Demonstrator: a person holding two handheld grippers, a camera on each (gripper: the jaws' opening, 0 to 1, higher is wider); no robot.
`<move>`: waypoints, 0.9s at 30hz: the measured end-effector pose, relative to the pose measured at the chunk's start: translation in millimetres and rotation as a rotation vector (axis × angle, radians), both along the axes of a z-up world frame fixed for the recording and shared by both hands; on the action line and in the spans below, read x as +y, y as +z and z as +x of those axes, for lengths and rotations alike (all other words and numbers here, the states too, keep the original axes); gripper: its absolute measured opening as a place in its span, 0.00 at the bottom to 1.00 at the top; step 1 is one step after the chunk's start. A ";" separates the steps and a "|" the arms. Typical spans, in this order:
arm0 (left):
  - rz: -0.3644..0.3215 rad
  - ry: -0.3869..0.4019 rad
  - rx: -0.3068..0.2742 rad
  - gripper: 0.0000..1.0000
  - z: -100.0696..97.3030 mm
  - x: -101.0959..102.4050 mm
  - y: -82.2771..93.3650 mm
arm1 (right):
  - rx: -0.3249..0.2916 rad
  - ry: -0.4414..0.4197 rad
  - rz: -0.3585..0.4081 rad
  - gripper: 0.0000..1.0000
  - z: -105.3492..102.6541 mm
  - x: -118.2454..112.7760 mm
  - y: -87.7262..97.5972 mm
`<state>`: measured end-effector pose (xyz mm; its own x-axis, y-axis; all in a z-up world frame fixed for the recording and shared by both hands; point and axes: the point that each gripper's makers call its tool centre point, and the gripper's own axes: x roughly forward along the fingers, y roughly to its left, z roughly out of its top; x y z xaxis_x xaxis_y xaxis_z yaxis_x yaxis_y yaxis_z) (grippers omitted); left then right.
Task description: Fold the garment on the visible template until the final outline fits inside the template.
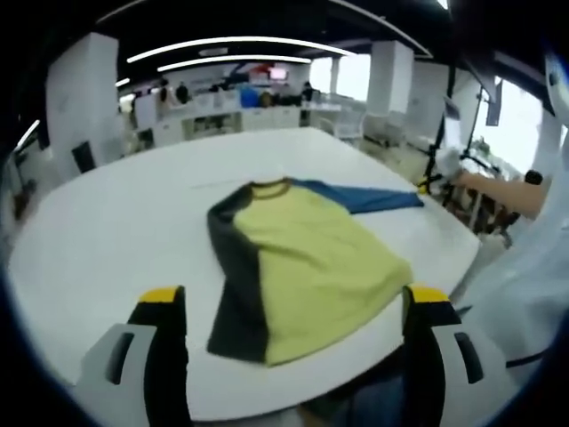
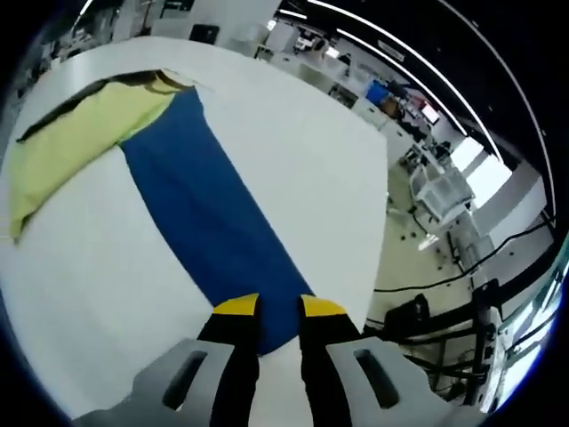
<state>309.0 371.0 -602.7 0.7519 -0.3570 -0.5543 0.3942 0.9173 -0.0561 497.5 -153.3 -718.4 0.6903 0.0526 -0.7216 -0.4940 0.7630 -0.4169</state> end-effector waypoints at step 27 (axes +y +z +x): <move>-0.005 -0.086 -0.010 0.97 1.7 30.5 1.6 | -0.097 -0.156 0.194 0.62 -34.8 33.3 22.9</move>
